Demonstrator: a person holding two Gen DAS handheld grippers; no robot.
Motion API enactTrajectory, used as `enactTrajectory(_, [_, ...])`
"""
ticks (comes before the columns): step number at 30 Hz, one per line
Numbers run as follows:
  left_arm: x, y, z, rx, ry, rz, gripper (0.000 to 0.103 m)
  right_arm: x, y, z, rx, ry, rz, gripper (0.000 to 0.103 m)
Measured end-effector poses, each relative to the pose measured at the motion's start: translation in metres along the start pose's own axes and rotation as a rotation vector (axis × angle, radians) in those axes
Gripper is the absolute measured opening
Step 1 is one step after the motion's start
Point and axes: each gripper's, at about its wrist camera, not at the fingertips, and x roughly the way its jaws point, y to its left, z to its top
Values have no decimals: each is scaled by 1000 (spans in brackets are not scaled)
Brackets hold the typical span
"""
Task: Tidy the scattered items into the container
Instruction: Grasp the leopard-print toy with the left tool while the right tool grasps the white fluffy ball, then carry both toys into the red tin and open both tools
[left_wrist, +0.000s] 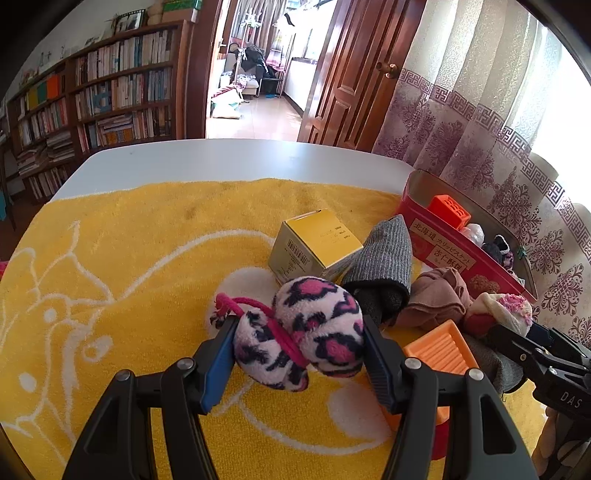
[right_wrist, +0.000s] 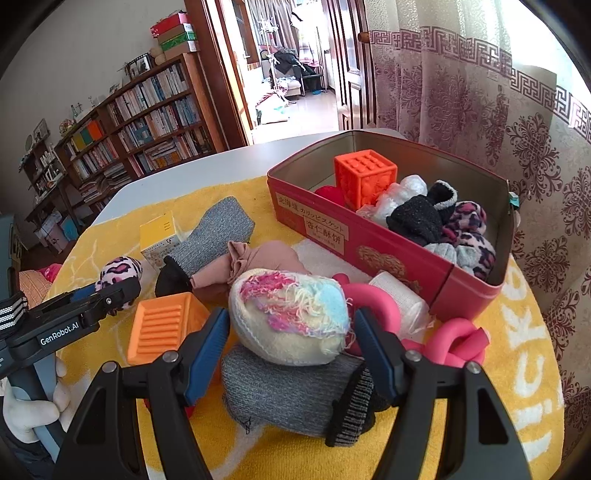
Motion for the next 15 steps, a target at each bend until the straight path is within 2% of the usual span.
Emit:
enactTrajectory(2, [1, -2, 0, 5, 2, 2, 65, -1, 3, -1, -27, -11, -16, 63])
enactTrajectory(15, [-8, -10, 3, 25, -19, 20, 65, -24, -12, 0, 20, -69, 10, 60])
